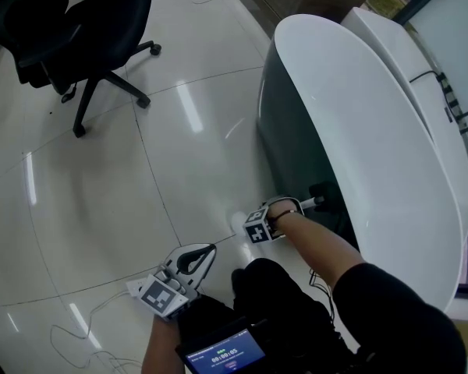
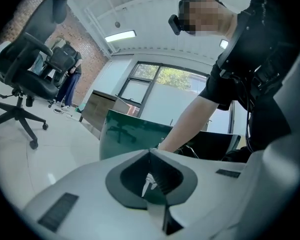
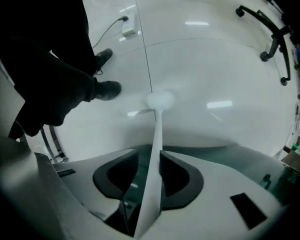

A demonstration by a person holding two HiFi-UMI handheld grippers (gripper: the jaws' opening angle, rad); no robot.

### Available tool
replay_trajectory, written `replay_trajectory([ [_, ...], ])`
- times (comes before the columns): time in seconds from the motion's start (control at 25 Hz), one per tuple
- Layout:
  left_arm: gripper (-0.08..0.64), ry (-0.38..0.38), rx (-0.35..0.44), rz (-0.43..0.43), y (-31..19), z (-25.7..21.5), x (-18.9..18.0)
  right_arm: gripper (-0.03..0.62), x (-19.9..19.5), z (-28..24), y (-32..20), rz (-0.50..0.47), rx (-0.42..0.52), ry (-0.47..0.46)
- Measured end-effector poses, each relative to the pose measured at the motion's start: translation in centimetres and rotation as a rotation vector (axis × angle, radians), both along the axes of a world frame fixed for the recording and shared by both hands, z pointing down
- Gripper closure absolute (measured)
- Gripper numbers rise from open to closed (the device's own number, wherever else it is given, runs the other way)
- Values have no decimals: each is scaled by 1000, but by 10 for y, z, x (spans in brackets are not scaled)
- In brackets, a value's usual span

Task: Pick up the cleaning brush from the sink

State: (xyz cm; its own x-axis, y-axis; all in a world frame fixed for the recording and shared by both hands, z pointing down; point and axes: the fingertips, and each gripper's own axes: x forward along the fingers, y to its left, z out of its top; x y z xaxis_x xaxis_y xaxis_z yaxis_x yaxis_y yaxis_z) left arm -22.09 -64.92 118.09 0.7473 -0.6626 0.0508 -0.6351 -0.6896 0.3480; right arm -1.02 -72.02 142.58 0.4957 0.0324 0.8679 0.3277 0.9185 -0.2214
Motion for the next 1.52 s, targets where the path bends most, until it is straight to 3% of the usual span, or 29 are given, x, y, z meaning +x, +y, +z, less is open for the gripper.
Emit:
replay_trajectory([
  [0.12,571,2,-6,-20,-1,3,-11,540,3,9,-10,-14,40,28],
  [0.4,571,14,-12,-46,-6,1,-23,563,-3,10,-15,61,17,24],
  [0.48,571,17,-11,-60,-9,-2,-27,611,-10,8,-18,83,22,-3],
  [0.68,571,17,-17,-60,-7,-17,-29,609,-6,1,-22,121,16,13],
  [0.76,571,8,-24,-66,-9,-15,-31,597,-8,2,-24,123,-3,3],
  [0.8,571,7,-24,-69,-9,-13,-33,527,-8,2,-24,127,-20,20],
  [0.84,571,9,-26,-70,-7,-11,-35,352,-4,0,-21,129,-39,54],
  [0.88,571,12,-28,-70,-5,-10,-35,319,2,-3,-18,121,-51,95],
  [1.0,571,18,-28,-68,-1,-17,-35,321,17,-13,-23,26,-15,190],
  [1.12,571,18,-28,-59,-1,-17,-31,494,28,-12,-29,-9,27,236],
  [1.24,571,35,-23,-67,-2,-16,-32,508,26,-10,-30,47,31,229],
  [1.52,571,50,-37,-72,6,-10,-30,514,34,-2,-30,80,71,270],
])
